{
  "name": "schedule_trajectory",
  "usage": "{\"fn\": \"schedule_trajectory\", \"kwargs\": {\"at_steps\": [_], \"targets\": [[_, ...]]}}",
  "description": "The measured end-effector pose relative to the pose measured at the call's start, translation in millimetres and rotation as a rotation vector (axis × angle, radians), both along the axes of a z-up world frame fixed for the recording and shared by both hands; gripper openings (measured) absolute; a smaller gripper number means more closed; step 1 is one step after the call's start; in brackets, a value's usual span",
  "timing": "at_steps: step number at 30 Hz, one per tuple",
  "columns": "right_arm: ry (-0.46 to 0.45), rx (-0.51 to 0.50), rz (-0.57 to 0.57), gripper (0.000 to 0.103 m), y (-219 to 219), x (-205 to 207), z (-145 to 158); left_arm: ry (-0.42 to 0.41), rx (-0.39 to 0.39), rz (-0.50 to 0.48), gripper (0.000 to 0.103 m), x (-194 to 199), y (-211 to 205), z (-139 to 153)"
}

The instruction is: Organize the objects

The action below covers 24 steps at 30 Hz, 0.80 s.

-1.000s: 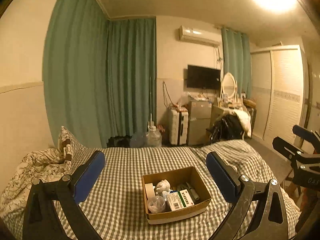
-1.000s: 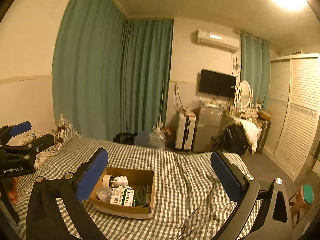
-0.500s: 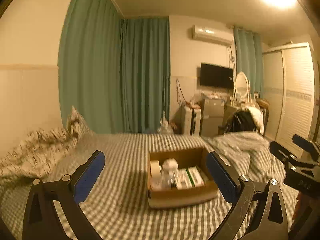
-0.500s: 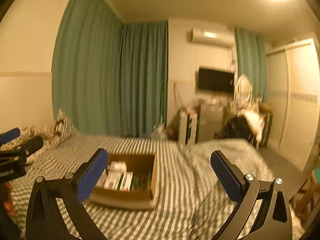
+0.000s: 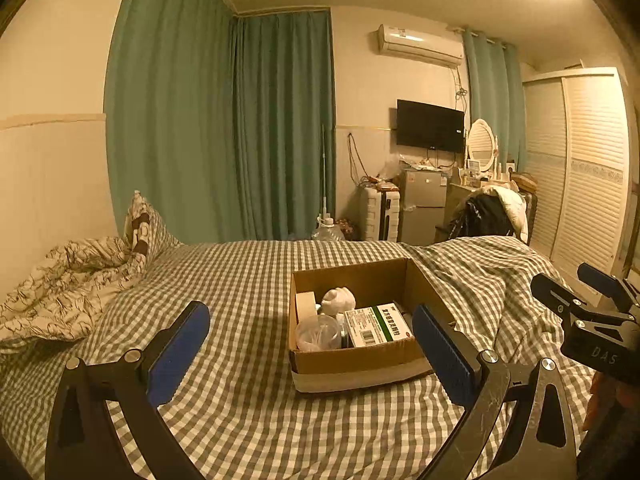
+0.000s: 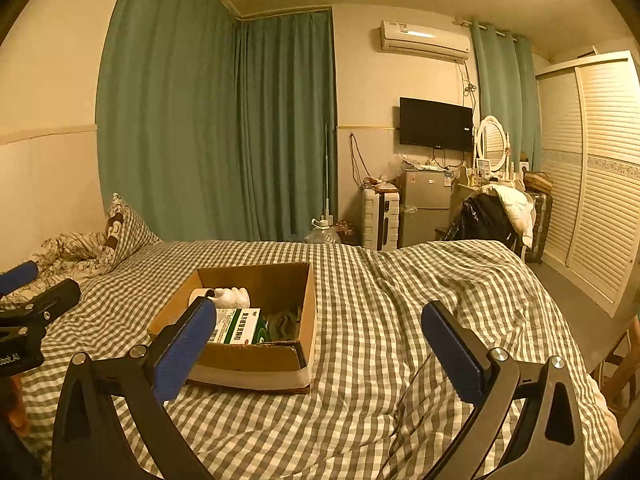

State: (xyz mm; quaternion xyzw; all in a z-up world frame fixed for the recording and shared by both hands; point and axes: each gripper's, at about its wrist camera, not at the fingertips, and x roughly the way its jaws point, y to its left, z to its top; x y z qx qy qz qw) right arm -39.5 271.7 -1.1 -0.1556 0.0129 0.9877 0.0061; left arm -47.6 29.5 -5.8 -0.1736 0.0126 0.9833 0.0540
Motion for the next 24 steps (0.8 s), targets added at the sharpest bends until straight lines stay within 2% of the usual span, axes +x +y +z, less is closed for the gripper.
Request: {"fn": "schedule_trajectory", "kwargs": {"at_steps": [24], "targets": [[-0.001,0.017,0.023,0.103,-9.9,5.5,5.0,-0.022,-0.004,0.000,0.103,3.4,-0.6,-0.8]]}}
